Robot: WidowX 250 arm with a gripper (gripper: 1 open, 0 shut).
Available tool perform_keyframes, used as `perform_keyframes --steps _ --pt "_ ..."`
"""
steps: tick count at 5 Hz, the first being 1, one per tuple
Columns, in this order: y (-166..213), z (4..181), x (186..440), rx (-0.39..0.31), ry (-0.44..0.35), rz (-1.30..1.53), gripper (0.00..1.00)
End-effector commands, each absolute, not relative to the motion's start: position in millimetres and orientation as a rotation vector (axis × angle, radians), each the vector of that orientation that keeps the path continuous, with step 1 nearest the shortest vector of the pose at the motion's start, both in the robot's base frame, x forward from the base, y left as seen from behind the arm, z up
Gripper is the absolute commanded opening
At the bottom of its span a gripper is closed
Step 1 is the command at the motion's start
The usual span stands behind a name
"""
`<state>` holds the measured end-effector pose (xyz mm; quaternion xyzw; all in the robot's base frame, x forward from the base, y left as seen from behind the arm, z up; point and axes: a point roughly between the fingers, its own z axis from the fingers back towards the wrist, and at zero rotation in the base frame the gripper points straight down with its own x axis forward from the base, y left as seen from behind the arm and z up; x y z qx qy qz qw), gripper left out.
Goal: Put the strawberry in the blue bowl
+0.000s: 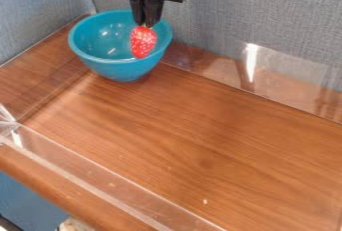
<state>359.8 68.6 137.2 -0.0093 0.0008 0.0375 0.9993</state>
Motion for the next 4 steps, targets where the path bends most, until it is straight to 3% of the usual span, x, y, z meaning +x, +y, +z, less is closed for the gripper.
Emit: perform_keyframes --steps 1,4 --pt "75 168.2 364 -0.003 -0.092 0.071 0.00" --pt "76 183.4 357 0.001 -0.120 0.028 0.00"
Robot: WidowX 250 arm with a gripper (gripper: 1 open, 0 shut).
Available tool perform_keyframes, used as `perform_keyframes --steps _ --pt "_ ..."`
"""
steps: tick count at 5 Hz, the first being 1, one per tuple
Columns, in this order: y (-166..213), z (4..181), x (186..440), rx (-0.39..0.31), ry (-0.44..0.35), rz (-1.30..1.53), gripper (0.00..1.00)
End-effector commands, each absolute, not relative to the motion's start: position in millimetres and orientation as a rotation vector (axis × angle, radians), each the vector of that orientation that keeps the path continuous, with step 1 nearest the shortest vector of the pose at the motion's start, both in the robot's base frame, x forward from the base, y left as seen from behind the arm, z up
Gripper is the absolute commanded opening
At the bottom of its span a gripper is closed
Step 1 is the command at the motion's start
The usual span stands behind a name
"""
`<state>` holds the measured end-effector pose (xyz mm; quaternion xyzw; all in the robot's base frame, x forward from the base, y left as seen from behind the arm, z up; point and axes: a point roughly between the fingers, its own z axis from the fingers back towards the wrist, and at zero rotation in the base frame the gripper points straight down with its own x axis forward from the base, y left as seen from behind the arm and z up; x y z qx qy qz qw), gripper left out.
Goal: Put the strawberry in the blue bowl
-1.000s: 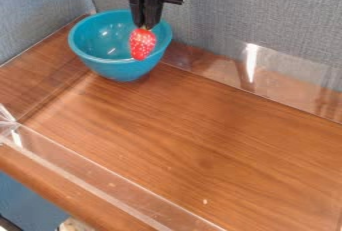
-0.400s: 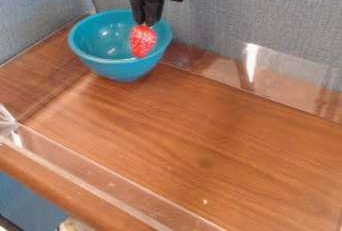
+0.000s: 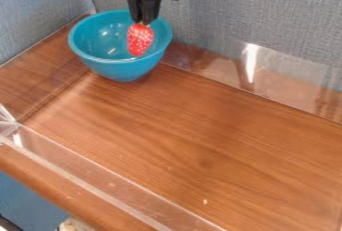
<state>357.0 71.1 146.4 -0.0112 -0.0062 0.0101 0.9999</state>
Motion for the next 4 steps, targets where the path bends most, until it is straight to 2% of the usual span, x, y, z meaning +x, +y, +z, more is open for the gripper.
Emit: perform_keyframes --steps 1,4 --pt "77.6 190.6 351.1 0.004 -0.131 0.013 0.00" --pt "85.0 188.4 347.3 0.009 -0.133 -0.013 0.00"
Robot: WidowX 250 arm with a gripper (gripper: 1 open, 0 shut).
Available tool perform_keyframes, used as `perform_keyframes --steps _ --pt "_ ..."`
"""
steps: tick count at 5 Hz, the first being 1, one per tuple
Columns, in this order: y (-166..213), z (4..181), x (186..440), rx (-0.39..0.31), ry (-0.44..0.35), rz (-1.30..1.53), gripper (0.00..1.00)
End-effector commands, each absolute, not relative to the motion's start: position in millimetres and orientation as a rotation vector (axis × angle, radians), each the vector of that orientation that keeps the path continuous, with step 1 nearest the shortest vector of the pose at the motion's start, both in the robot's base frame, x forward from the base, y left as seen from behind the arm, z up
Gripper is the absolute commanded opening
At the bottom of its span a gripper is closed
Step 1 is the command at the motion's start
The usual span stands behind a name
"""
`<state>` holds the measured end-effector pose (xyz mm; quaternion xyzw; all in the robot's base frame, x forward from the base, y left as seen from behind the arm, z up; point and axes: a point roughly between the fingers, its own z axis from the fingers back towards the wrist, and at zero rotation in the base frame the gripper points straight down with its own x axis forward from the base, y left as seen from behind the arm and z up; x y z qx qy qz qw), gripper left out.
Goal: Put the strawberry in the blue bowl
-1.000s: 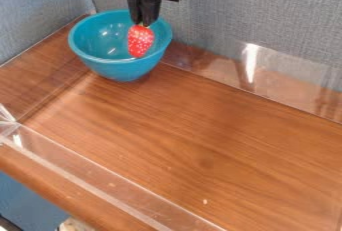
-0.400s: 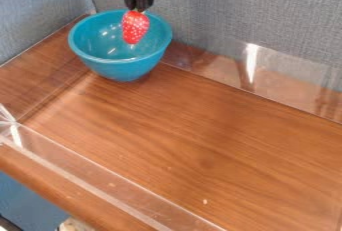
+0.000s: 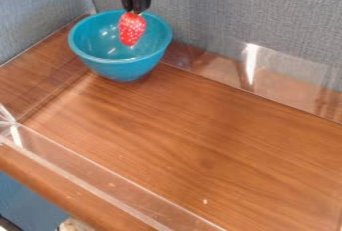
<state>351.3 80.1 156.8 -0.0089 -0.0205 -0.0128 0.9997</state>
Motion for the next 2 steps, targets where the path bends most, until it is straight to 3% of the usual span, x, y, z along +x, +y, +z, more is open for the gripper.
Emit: perform_keyframes --steps 1,2 --pt "87.3 187.7 343.8 0.010 -0.132 -0.020 0.00" --pt "92.8 186.1 342.6 0.015 -0.133 -0.019 0.00"
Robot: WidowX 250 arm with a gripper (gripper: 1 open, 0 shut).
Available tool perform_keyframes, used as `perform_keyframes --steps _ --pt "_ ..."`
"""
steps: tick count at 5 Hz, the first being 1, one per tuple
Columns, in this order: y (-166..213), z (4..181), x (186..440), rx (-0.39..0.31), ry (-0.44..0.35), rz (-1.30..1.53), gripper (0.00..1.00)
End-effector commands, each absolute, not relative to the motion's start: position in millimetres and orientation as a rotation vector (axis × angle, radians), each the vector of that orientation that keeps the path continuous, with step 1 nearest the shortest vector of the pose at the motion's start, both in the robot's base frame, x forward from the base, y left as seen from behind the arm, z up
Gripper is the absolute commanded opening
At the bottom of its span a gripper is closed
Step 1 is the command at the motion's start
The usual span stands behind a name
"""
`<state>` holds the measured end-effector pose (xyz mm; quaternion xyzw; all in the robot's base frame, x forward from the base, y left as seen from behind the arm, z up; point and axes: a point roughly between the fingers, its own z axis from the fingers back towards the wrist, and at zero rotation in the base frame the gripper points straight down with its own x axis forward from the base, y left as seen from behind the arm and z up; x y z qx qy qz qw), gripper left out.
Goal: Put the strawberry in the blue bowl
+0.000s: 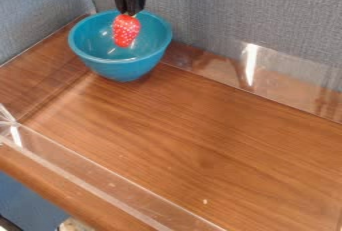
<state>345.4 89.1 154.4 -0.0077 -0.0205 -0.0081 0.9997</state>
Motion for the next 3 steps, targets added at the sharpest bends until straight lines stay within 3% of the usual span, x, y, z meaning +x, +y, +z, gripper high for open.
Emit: perform_keyframes --steps 1,3 --pt "98 183.4 343 0.020 -0.132 -0.018 0.00" --pt "107 170.9 348 0.025 -0.122 -0.015 0.00"
